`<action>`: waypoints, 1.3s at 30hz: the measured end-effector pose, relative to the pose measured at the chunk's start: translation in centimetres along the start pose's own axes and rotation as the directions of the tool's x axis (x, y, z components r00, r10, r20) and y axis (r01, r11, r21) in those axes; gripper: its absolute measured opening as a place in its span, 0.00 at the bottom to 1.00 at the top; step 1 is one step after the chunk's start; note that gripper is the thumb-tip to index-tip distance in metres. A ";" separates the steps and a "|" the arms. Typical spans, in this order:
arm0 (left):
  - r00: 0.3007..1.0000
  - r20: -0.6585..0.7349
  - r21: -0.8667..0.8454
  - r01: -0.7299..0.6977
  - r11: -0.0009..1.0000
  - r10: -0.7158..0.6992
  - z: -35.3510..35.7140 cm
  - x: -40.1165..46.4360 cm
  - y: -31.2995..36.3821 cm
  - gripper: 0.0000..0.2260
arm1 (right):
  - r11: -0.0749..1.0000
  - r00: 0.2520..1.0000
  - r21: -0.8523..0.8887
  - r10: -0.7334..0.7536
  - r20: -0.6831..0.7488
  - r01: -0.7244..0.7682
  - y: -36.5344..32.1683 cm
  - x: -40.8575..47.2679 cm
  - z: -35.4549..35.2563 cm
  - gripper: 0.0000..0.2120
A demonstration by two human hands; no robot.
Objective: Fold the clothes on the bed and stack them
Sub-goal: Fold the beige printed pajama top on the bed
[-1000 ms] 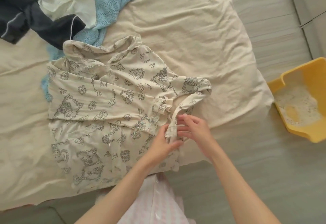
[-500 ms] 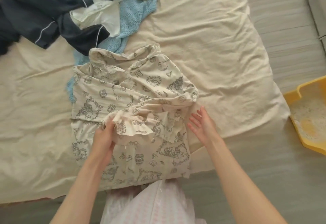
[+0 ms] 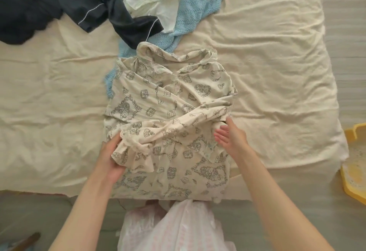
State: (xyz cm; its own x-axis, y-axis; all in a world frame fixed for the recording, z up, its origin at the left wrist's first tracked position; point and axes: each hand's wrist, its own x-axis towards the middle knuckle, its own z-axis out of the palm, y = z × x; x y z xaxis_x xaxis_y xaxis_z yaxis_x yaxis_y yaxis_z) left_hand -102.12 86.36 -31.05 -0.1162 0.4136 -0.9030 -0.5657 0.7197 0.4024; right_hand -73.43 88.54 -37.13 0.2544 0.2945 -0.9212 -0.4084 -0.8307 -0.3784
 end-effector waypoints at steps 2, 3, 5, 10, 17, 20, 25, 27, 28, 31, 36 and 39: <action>0.993 -0.070 -0.022 0.089 0.996 -0.090 -1.1 -0.5 -0.3 0.07 | 0.984 0.975 0.107 0.122 0.186 -0.143 0.2 -0.4 1.0 0.29; 0.987 -0.105 -0.044 0.115 0.992 -0.119 -1.7 -0.6 -0.4 0.07 | 0.964 0.956 0.168 0.163 0.242 -0.207 0.2 -0.5 1.7 0.30; 0.981 -0.143 -0.060 0.125 0.990 -0.132 -2.5 -0.8 -0.4 0.06 | 0.931 0.937 0.237 0.205 0.283 -0.276 0.0 -0.6 3.3 0.26; 0.948 -0.313 0.058 -0.041 0.997 0.057 -4.1 0.8 0.9 0.13 | 0.934 0.980 0.310 0.140 0.139 -0.177 -0.3 0.4 5.8 0.15; 0.971 -0.206 0.013 -0.122 0.992 0.122 -4.0 4.7 2.4 0.19 | 0.949 0.980 0.245 0.200 0.024 -0.199 -0.5 1.8 6.1 0.20; 0.935 -0.198 0.542 -0.146 0.828 0.294 -3.3 7.0 1.2 0.29 | 0.959 0.981 0.225 0.187 -0.053 -0.171 -0.1 2.1 6.6 0.20; 0.857 -0.226 0.873 -0.034 0.487 0.463 -2.7 11.4 0.8 0.34 | 0.925 0.970 0.344 0.212 -0.120 -0.159 0.1 2.9 7.9 0.19; 0.826 -0.264 0.901 0.026 0.433 0.499 -2.4 12.5 1.3 0.27 | 0.908 0.967 0.381 0.232 -0.106 -0.176 0.2 3.1 8.3 0.13; 0.804 -0.265 0.906 0.019 0.423 0.533 -2.2 12.7 1.6 0.24 | 0.896 0.966 0.407 0.238 -0.101 -0.178 0.3 3.2 8.4 0.08; 0.740 -0.172 0.913 -0.128 0.388 0.650 -2.3 12.2 2.9 0.20 | 0.849 0.974 0.507 0.215 -0.079 -0.146 0.2 2.7 8.0 0.04; 0.739 -0.299 0.519 -0.405 0.753 0.604 -3.7 10.0 7.4 0.08 | 0.768 0.999 0.641 0.038 -0.025 -0.013 -1.2 0.5 5.9 0.13; 0.780 -0.284 0.538 -0.351 0.766 0.557 -4.5 9.1 8.3 0.09 | 0.810 0.997 0.586 0.043 -0.070 0.006 -1.3 0.0 4.4 0.08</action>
State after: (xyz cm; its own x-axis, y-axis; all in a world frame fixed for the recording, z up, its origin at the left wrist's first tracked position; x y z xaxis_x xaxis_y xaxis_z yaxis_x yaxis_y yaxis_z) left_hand -111.53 93.61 -36.56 -0.6376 0.5654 -0.5233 0.0464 0.7061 0.7065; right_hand -76.76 91.66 -37.04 0.2977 0.2244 -0.9279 -0.8431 -0.3941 -0.3658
